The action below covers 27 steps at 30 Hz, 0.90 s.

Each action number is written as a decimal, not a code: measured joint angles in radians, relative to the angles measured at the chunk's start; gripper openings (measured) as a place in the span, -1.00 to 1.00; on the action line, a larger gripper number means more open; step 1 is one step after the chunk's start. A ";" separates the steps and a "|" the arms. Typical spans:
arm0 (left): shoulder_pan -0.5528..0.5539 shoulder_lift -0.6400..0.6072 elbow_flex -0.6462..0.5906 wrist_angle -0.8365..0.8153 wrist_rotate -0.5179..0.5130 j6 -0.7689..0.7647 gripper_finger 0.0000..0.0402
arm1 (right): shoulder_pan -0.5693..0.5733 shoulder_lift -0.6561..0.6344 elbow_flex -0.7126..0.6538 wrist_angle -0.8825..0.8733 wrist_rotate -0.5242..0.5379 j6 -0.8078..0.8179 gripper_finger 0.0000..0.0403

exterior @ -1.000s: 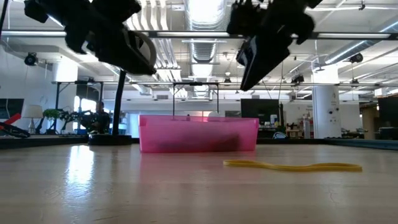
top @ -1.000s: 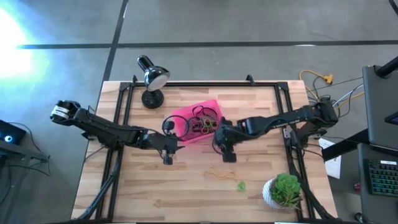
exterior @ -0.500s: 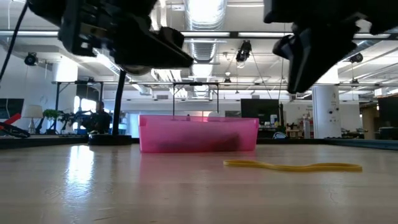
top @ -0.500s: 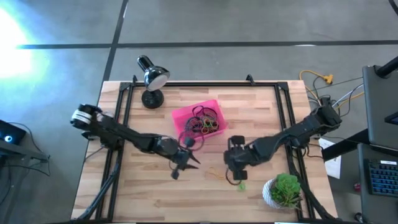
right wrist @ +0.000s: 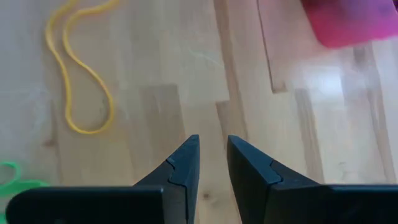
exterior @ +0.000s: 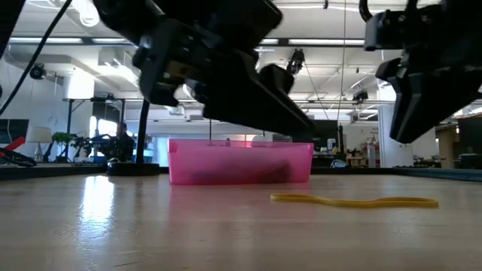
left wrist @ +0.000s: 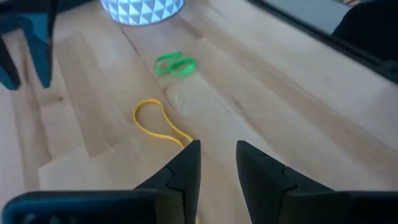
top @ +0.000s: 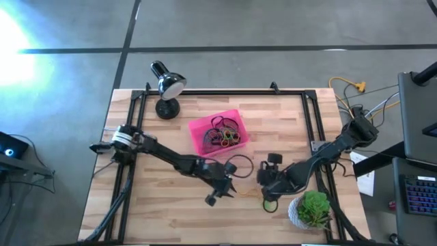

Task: Pick and place rubber bands into bin
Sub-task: Put the yellow rubber band into the red bin

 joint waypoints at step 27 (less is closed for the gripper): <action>0.034 0.105 0.139 -0.056 -0.006 0.005 -0.57 | 0.056 0.000 -0.029 -0.004 0.110 0.075 -0.64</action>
